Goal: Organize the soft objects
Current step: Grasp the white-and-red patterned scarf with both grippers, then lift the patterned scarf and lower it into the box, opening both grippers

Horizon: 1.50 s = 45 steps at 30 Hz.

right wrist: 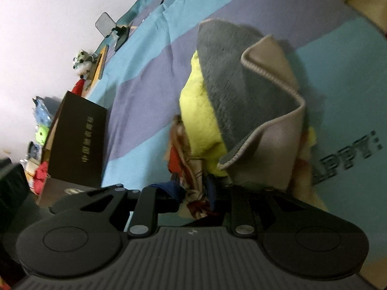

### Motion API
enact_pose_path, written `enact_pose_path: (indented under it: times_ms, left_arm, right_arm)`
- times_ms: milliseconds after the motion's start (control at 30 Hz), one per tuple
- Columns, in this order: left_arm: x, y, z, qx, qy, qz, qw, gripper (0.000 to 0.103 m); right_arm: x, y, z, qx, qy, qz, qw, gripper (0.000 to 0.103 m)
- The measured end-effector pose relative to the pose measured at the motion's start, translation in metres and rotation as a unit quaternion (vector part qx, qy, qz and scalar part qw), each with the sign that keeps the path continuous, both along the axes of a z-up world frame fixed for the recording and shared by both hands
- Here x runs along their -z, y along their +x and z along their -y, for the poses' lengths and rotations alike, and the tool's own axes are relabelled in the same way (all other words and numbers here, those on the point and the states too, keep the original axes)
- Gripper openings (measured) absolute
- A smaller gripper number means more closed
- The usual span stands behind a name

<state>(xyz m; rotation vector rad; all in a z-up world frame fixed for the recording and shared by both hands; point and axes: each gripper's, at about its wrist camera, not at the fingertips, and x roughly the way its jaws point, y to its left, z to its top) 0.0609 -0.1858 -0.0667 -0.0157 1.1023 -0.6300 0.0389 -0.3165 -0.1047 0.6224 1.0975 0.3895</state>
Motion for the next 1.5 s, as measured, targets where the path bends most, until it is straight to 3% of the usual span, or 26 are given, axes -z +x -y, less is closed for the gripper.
enact_pose_path:
  times_ms: [100,267,467,700,800,1067,1133,1200,1400,1500]
  left_arm:
    - [0.002,0.002,0.0,0.002,-0.003,0.003,1.0,0.042]
    - [0.002,-0.001,-0.017,-0.001,-0.016,-0.002,0.9999,0.035]
    - [-0.002,-0.004,-0.044,-0.02,-0.015,0.009,0.9996,0.031]
    - [0.001,-0.008,-0.072,-0.046,-0.016,0.009,0.9988,0.03]
    - [0.002,-0.01,-0.075,-0.046,-0.024,0.01,0.9986,0.036]
    - [0.004,-0.011,-0.064,-0.038,-0.043,0.027,0.998,0.036]
    - [0.004,-0.012,-0.064,-0.031,-0.045,0.031,0.998,0.041]
    - [0.004,-0.014,-0.063,-0.023,-0.043,0.038,0.9981,0.056]
    - [0.008,-0.01,-0.072,-0.026,-0.063,0.042,0.9968,0.057]
    - [0.009,-0.004,-0.07,-0.025,-0.065,0.054,0.9961,0.054]
  right_arm:
    - [0.002,0.003,-0.007,-0.013,0.028,-0.015,0.999,0.006]
    - [0.0,0.007,-0.024,-0.032,0.032,-0.017,0.999,0.007]
    - [-0.008,0.008,-0.042,-0.056,-0.019,0.011,0.998,0.007]
    - [-0.007,0.008,-0.056,-0.052,-0.031,0.015,0.998,0.007]
    - [-0.006,0.007,-0.055,-0.034,-0.029,0.012,0.999,0.006]
    - [-0.005,0.001,-0.052,0.018,-0.018,-0.004,1.0,0.004]
    - [-0.007,-0.001,-0.056,0.018,-0.03,0.003,0.999,0.004]
    - [-0.009,-0.004,-0.062,0.014,-0.045,0.018,0.999,0.004]
    - [-0.008,-0.004,-0.073,0.011,-0.076,0.063,0.995,0.0]
    - [-0.008,-0.001,-0.069,0.026,-0.067,0.051,0.996,0.0]
